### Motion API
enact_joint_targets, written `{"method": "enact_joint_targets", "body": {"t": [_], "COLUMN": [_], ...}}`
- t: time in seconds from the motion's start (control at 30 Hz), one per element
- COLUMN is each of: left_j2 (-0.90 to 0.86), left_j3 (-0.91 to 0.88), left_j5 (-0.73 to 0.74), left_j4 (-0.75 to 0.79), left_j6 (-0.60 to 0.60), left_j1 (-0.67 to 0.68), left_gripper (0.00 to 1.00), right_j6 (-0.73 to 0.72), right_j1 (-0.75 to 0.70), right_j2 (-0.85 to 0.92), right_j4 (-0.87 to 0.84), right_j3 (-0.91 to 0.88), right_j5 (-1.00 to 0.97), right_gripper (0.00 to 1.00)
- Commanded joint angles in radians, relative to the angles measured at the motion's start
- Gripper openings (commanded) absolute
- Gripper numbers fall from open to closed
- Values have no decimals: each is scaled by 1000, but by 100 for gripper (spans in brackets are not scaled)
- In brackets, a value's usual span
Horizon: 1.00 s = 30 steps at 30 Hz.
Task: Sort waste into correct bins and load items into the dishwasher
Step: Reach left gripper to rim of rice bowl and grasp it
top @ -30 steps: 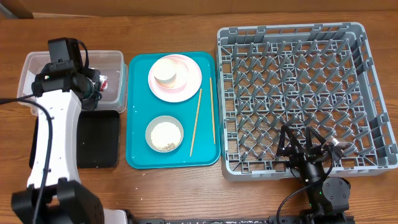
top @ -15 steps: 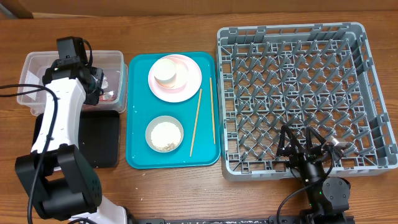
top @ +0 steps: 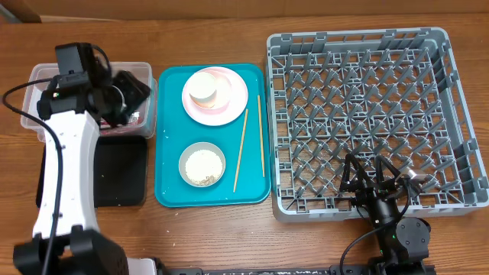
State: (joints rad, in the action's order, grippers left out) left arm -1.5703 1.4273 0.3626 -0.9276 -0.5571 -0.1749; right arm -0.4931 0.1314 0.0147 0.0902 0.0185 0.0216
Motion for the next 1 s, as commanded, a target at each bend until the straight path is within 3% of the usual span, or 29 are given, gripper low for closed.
{"method": "enact_joint_targets", "body": {"t": [0.0,0.17,0.5,0.67,0.97], "left_j2": [14,9,-41,-97,-195], "left_j3": [13,12,-13,-19,-69], "left_j5": [123,-67,-380,-450,-448], "left_j4": [-105,-253,-306,-317,-263], "left_j6": [179,187,67,25,26], "left_j1": [88,280,658,735,738], "left_gripper": [42,27,35,36,36], "right_j6": [2,2,2,2,2], "right_j1": [-4,-4,-4,-4,-4], "right_j2": [-10,-10,-10,-10,-10], "right_j4": [-6,-6,-6,-6,-6], "right_j3": [-10,-10,-10,-10,-10], "right_j5": [-4,-4,-4,-4,-4], "right_gripper": [100,100,100,100,100]}}
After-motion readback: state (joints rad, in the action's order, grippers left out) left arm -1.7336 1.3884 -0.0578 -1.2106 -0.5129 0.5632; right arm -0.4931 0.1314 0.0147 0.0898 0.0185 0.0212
